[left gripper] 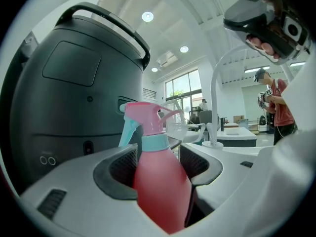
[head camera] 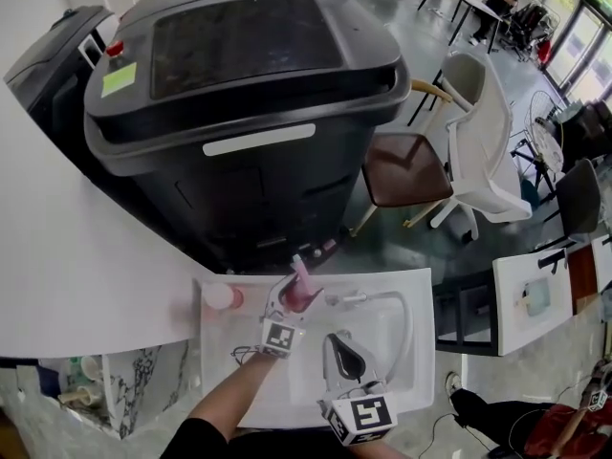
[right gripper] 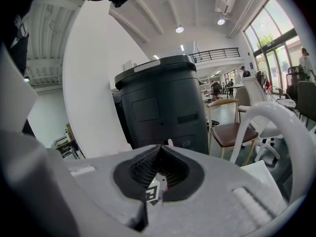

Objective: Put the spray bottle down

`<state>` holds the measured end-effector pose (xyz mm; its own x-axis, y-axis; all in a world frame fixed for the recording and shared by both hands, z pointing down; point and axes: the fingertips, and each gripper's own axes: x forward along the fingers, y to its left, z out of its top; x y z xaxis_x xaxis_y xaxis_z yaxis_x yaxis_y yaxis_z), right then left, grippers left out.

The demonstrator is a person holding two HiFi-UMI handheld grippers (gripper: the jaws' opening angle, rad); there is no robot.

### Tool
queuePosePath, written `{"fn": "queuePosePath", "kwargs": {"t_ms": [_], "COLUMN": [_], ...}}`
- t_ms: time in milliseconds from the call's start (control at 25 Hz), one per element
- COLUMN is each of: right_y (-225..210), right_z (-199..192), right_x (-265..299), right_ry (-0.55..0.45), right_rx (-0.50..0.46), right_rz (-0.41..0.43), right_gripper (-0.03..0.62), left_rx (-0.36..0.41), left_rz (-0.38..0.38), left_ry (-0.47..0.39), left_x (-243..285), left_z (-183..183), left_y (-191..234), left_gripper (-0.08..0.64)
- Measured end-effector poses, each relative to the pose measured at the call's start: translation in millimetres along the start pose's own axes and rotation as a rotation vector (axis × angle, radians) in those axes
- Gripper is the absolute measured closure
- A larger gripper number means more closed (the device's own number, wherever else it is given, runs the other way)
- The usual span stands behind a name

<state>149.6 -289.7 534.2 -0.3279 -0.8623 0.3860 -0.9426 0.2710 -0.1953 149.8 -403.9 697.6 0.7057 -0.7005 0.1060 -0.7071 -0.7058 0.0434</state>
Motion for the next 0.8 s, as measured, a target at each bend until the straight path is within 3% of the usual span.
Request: {"fn": "queuePosePath", "kwargs": {"t_ms": [120, 360, 560, 800], "right_y": [0, 2, 2, -1], "right_z": [-2, -6, -6, -7], "right_x": [-1, -1, -2, -5], "right_ry": [0.003, 0.009, 0.006, -0.003], "right_rx": [-0.006, -0.011, -0.025, -0.014], "right_rz": [-0.002, -0.002, 0.001, 0.000], "right_gripper": [0.594, 0.594, 0.594, 0.594], "left_rx": [0.040, 0.147, 0.146, 0.159], "left_rz": [-0.018, -0.044, -0.004, -0.017], "left_ry": [0.000, 0.124, 0.091, 0.102], "left_x": [-6, -17, -15, -15], "left_z": [-3, -28, -23, -25], "left_y": [-6, -22, -14, -20], "left_gripper": [0.279, 0.275, 0.287, 0.284]}}
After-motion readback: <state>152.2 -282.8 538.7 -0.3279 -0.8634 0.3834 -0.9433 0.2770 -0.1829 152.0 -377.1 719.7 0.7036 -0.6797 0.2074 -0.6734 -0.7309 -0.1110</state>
